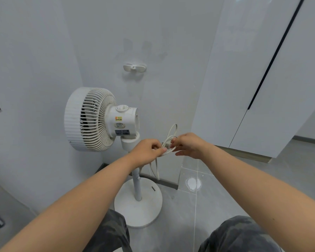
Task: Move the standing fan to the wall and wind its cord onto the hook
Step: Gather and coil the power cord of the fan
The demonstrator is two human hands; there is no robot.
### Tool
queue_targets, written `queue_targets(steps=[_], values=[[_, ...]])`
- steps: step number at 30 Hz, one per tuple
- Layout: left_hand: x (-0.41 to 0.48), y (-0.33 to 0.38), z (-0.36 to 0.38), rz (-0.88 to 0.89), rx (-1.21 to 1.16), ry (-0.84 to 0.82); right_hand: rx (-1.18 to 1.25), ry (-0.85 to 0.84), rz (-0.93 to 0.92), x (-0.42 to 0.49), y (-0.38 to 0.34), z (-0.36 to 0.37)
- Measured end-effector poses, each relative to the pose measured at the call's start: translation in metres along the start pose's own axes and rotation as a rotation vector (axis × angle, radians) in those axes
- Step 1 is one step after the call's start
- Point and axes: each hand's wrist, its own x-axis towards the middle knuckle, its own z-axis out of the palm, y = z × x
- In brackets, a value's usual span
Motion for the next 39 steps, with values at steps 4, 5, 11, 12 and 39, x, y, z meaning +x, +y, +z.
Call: queue_targets(steps=[4,5,11,12,39], values=[[-0.001,0.001,0.001,-0.041,-0.095,0.026,0.08,-0.024,0.032,0.0,0.001,-0.001],[-0.002,0.002,0.001,-0.037,-0.107,0.019,0.071,-0.025,0.035,-0.001,0.001,-0.002],[-0.005,0.006,-0.001,0.013,-0.024,0.001,-0.076,-0.018,-0.012,-0.007,-0.001,-0.002],[-0.005,0.006,-0.002,-0.007,-0.031,0.01,-0.117,-0.013,-0.031,-0.008,-0.001,-0.003],[0.003,0.005,-0.006,-0.274,-0.271,0.015,-1.126,-0.063,-0.497,0.0,0.007,0.014]])
